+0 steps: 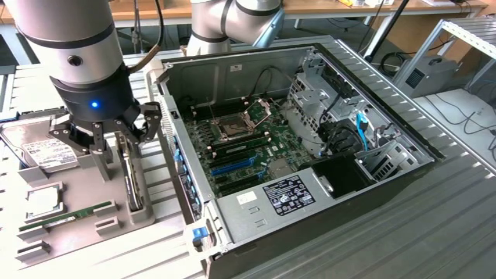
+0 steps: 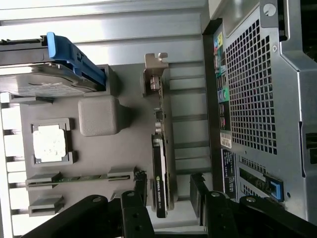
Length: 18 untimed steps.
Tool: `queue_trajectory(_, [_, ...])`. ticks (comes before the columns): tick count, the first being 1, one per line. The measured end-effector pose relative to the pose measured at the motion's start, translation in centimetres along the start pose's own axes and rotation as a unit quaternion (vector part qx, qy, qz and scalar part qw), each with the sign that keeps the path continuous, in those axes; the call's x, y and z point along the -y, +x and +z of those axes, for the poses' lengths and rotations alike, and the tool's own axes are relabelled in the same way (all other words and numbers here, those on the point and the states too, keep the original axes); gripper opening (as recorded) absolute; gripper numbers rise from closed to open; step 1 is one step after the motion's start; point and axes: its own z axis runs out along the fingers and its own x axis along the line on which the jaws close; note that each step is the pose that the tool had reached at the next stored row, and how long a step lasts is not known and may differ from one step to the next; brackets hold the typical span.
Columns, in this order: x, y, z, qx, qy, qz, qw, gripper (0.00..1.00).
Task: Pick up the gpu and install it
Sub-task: 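Pick up the gpu and move the gpu toward the slot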
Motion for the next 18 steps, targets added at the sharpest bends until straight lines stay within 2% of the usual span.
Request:
queue_trajectory(2, [0.03, 0.0, 0.70, 0.0000, 0.0000, 0.000, 1.0000, 0.48])
queue_trajectory(8, [0.07, 0.0, 1.68, 0.0000, 0.0000, 0.000, 1.0000, 0.48])
queue_trajectory(13, [0.08, 0.1, 1.85, 0.0000, 0.0000, 0.000, 1.0000, 0.48])
queue_trajectory(18, [0.12, 0.6, 2.01, 0.0001, -0.0001, 0.000, 1.0000, 0.48])
